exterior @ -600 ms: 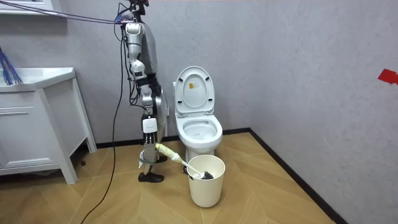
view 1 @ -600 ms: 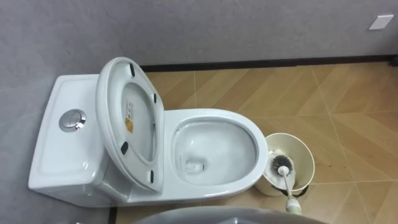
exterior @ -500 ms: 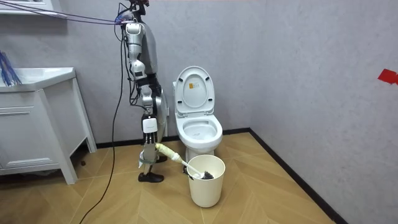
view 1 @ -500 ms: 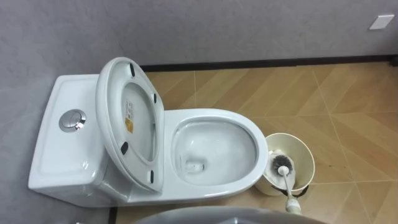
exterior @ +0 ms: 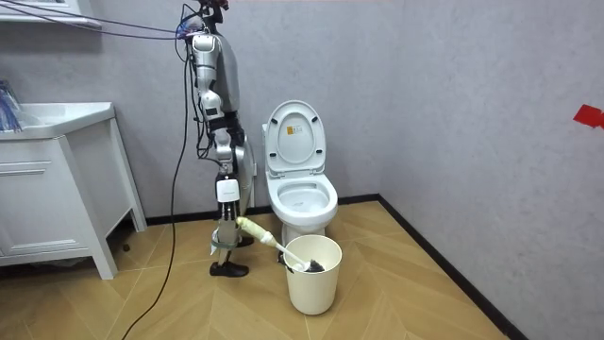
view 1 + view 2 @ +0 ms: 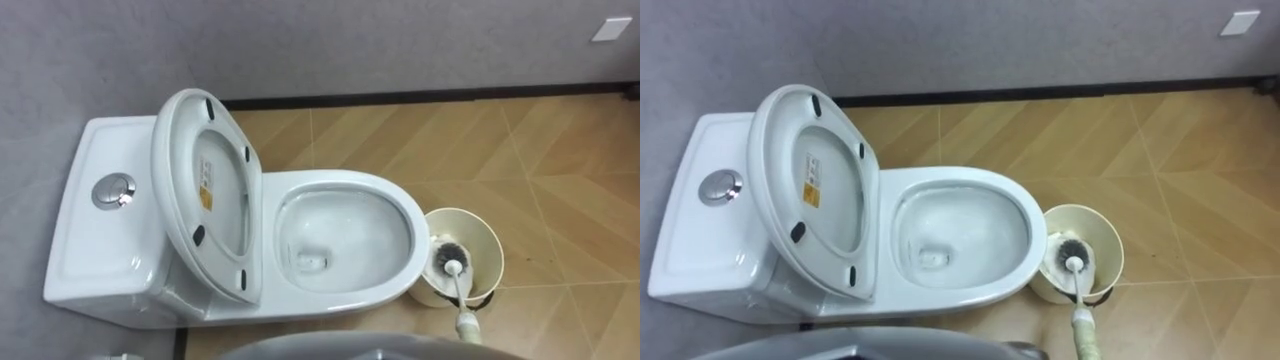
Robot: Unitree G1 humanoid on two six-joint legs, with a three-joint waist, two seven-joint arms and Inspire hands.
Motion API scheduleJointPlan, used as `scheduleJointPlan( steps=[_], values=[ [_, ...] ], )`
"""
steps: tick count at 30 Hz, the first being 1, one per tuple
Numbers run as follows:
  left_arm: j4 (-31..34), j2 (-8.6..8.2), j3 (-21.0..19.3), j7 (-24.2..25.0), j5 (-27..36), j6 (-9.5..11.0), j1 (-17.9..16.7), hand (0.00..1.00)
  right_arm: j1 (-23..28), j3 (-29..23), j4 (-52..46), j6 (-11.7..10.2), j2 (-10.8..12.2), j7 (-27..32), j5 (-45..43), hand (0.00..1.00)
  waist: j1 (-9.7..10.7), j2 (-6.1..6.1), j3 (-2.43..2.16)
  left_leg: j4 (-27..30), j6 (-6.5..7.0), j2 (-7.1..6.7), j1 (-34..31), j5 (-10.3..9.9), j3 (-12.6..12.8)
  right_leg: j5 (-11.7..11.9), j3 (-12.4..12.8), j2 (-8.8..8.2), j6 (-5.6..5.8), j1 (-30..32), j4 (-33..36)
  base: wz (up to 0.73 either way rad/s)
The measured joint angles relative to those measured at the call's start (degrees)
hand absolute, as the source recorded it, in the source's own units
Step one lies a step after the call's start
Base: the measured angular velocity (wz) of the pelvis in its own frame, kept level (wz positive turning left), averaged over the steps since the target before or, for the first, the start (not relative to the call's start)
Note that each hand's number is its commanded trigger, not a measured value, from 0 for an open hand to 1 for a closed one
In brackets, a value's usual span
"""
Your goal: Brush toilet
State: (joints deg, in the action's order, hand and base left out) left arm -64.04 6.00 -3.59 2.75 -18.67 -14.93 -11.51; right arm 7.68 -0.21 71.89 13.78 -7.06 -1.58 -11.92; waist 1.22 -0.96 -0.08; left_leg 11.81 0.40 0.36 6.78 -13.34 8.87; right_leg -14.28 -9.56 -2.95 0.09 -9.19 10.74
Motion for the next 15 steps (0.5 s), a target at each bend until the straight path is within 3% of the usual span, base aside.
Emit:
scheduleJointPlan(
  steps=[6,10,15],
  values=[
    [0.06,-0.03,-3.46,-0.44,-0.03,0.19,-0.87,0.0,0.88,-6.3,1.61,-0.62,-0.01,6.72,6.44,0.0,0.06,-0.12,0.26,-0.32,0.0,-0.14,1.28,0.0,0.03,-0.21,0.84,0.03,0.07,-1.13,-0.81,-0.04],
    [0.05,-0.05,-3.39,-2.03,0.71,0.12,-0.94,0.0,1.23,-8.52,1.4,-1.32,-0.07,11.17,11.41,0.0,0.21,-0.21,0.26,-0.37,0.0,-0.1,1.16,0.0,-0.04,-0.23,0.91,0.09,0.1,-1.06,-0.78,0.0],
    [0.1,-0.04,-4.7,-3.32,0.97,0.34,-0.83,0.0,1.34,-11.26,-3.69,-2.84,-0.03,16.33,16.38,0.0,0.03,-0.35,0.23,-0.39,0.0,0.04,0.4,-0.01,-0.02,-0.17,0.93,0.19,0.06,-0.1,-0.63,0.0]
  ],
)
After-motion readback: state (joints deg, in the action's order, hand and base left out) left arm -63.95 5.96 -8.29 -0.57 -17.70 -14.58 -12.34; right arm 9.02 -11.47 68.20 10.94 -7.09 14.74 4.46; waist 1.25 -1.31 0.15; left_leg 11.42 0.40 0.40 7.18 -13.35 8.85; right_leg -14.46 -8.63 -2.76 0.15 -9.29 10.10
